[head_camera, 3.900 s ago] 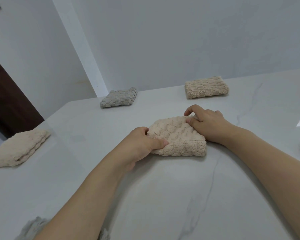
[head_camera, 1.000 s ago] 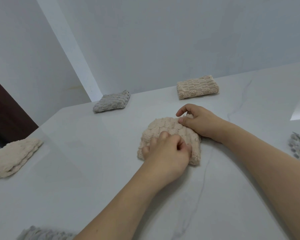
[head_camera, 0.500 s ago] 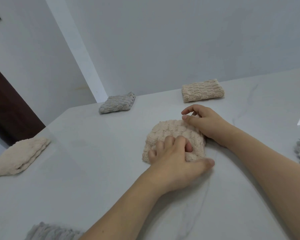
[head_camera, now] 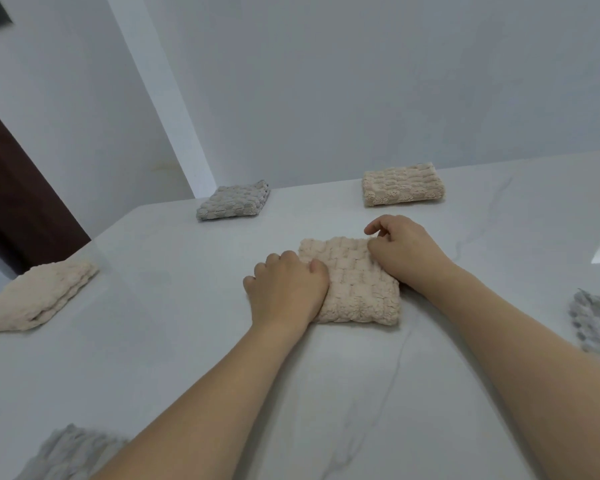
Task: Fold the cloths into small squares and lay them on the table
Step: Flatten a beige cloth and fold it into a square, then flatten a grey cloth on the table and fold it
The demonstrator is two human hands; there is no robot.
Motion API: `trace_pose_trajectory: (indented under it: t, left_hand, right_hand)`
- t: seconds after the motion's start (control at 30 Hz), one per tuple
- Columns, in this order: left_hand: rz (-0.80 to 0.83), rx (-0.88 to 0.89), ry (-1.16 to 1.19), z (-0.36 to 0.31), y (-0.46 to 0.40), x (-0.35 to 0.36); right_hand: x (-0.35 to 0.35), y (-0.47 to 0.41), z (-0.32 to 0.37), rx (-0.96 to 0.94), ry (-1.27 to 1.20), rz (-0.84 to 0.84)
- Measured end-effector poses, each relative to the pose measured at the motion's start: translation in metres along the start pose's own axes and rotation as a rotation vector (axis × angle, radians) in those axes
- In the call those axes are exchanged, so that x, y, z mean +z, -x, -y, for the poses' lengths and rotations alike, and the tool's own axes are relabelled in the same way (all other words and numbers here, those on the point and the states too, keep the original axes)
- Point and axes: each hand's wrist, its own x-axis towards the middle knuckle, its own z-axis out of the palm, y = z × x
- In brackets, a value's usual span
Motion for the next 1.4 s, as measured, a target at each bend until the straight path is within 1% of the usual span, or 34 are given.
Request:
trace_pose_trajectory:
  t: [0.1, 0.17, 0.23, 0.27, 0.33, 0.4, 0.5, 0.6, 0.67, 0.83, 1.0, 1.13, 1.27, 1.4]
  left_hand:
    - [-0.100, 0.125, 0.124, 0.004, 0.001, 0.000]
    - [-0.105, 0.158, 0.126, 0.002, 0.004, -0.002]
    - [-0.058, 0.132, 0.109, -0.001, 0.006, -0.006]
    - [-0.010, 0.086, 0.107, -0.002, 0.006, -0.010]
    - [0.142, -0.051, 0.133, -0.005, 0.008, -0.023]
    - [0.273, -0.120, 0.181, -0.009, 0.017, -0.037]
    - [0.322, -0.115, 0.256, -0.011, 0.047, -0.059]
    - [0.358, -0.137, 0.391, -0.010, 0.087, -0.076]
    - [0.374, -0.141, 0.427, -0.010, 0.116, -0.088]
    - [0.390, -0.099, 0.387, -0.020, 0.176, -0.105]
    - [0.395, -0.032, 0.260, -0.036, 0.213, -0.104]
    - [0.421, 0.014, 0.218, -0.048, 0.236, -0.102]
    - [0.461, 0.094, 0.023, -0.049, 0.248, -0.100]
    - [0.491, 0.149, -0.135, -0.053, 0.250, -0.098]
  right_hand:
    - [0.004, -0.001, 0.003, 0.040, 0.168, 0.023]
    - [0.004, -0.001, 0.006, 0.048, 0.150, 0.049]
    - [0.001, 0.003, 0.008, 0.048, 0.126, 0.053]
    - [-0.002, 0.006, 0.011, 0.053, 0.112, 0.063]
    - [-0.009, 0.012, 0.019, 0.064, 0.093, 0.114]
    - [-0.021, 0.019, 0.026, 0.071, 0.117, 0.209]
    - [-0.045, 0.036, 0.036, 0.110, 0.082, 0.387]
    - [-0.072, 0.060, 0.041, 0.090, 0.026, 0.509]
    - [-0.087, 0.077, 0.042, 0.076, 0.002, 0.592]
    - [-0.118, 0.119, 0.038, 0.135, -0.012, 0.786]
    - [-0.136, 0.145, 0.024, 0.176, 0.034, 0.856]
    - [-0.148, 0.160, 0.012, 0.191, 0.169, 0.935]
    - [-0.154, 0.171, 0.010, 0.161, 0.279, 0.984]
    - [-0.142, 0.178, 0.018, 0.085, 0.584, 0.962]
